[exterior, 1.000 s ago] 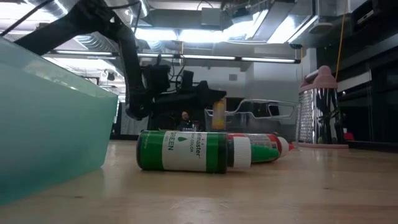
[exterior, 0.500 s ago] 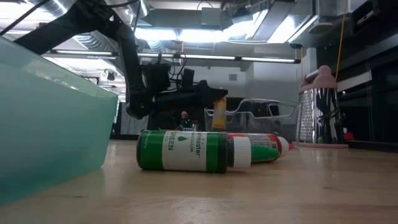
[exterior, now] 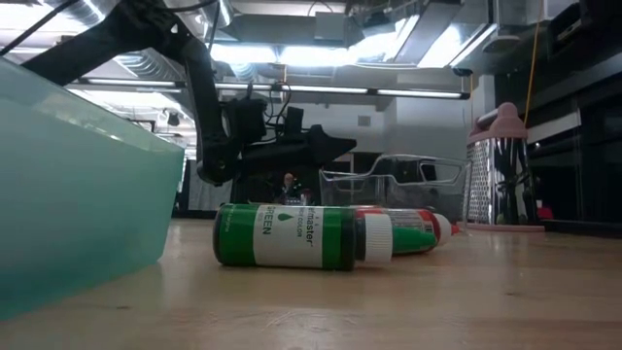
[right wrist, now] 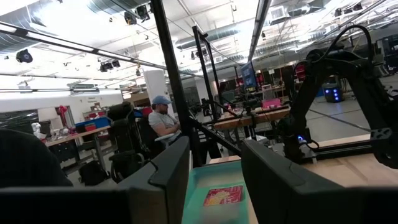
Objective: Pick & Place Food Item
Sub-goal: Put the top green food coloring into the transparent bin
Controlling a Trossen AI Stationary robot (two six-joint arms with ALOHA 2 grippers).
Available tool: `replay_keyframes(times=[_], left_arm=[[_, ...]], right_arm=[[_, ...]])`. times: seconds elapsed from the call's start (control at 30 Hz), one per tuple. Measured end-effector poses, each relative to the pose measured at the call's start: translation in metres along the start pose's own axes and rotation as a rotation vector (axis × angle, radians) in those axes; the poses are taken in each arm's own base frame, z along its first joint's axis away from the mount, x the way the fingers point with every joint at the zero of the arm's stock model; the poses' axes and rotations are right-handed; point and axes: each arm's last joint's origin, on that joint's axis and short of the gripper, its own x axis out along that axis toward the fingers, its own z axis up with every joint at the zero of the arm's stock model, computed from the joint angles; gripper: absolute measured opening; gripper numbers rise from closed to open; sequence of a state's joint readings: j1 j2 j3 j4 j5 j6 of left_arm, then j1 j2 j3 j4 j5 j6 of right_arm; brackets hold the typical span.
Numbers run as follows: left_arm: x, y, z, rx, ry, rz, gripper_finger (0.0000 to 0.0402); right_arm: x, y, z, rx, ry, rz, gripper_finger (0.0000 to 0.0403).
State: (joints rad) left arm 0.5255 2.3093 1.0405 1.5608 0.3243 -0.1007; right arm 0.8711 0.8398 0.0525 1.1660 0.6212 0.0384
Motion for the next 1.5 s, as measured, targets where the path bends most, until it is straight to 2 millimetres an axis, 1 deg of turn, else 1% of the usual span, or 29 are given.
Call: replay_keyframes(times=[0.13,0.27,0.33,0.43,0.5,0.6,0.67,0.77,0.83,0.9,1.03,1.13,1.2,1.27,1.4,1.47,1.5], left_arm=[[0.0,0.0,0.0,-0.013,0.001,-0.011,0.0108],[0.003,-0.007,0.004,-0.02,0.041,-0.141,0.0101],[0.009,-0.015,0.009,-0.001,0.119,-0.173,0.0102],[0.02,-0.03,0.02,0.072,0.306,-0.222,0.0105],[0.028,-0.042,0.033,0.15,0.42,-0.247,0.0106],[0.041,-0.059,0.066,0.286,0.584,-0.277,0.0104],[0.048,-0.069,0.089,0.378,0.731,-0.31,0.0102],[0.055,-0.078,0.118,0.514,0.941,-0.366,0.0101],[0.058,-0.083,0.133,0.615,1.042,-0.398,0.0103],[0.062,-0.087,0.142,0.738,1.102,-0.412,0.0107],[0.068,-0.098,0.142,0.997,1.167,-0.459,0.0117],[0.072,-0.105,0.135,1.117,1.197,-0.482,0.0127],[0.071,-0.107,0.123,1.125,1.25,-0.534,0.0131],[0.075,-0.109,0.113,1.124,1.272,-0.56,0.0131],[0.087,-0.108,0.097,1.134,1.324,-0.569,0.012],[0.096,-0.103,0.093,1.132,1.324,-0.561,0.0113],[0.1,-0.101,0.095,1.135,1.314,-0.552,0.0109]], right_arm=[[0.0,0.0,0.0,0.003,0.0,0.0,0.0146],[0.0,0.0,0.0,0.003,0.0,0.0,0.0146],[0.0,0.0,0.0,0.003,0.0,0.0,0.0146],[0.0,0.0,0.0,0.002,0.0,0.0,0.0146],[0.0,0.0,0.0,0.001,0.0,0.0,0.0146],[0.0,0.0,0.0,-0.001,0.0,0.0,0.0146],[0.0,0.0,0.0,0.0,0.0,0.0,0.0146],[0.0,0.0,0.0,0.0,0.0,0.0,0.0146],[0.0,0.0,0.0,0.0,-0.001,0.0,0.0146],[0.0,0.0,0.0,0.0,0.0,0.0,0.0146],[0.0,0.0,0.0,0.002,-0.003,0.001,0.0146],[0.0,0.0,0.001,0.004,-0.006,0.001,0.0146],[0.0,0.0,0.001,0.004,-0.007,0.004,0.0146],[0.0,0.0,0.001,0.002,-0.006,0.006,0.0146],[0.0,0.0,0.001,-0.003,-0.006,0.011,0.0146],[0.0,0.0,0.001,-0.004,-0.005,0.011,0.0146],[0.0,0.0,0.001,-0.003,-0.006,0.012,0.0146]])
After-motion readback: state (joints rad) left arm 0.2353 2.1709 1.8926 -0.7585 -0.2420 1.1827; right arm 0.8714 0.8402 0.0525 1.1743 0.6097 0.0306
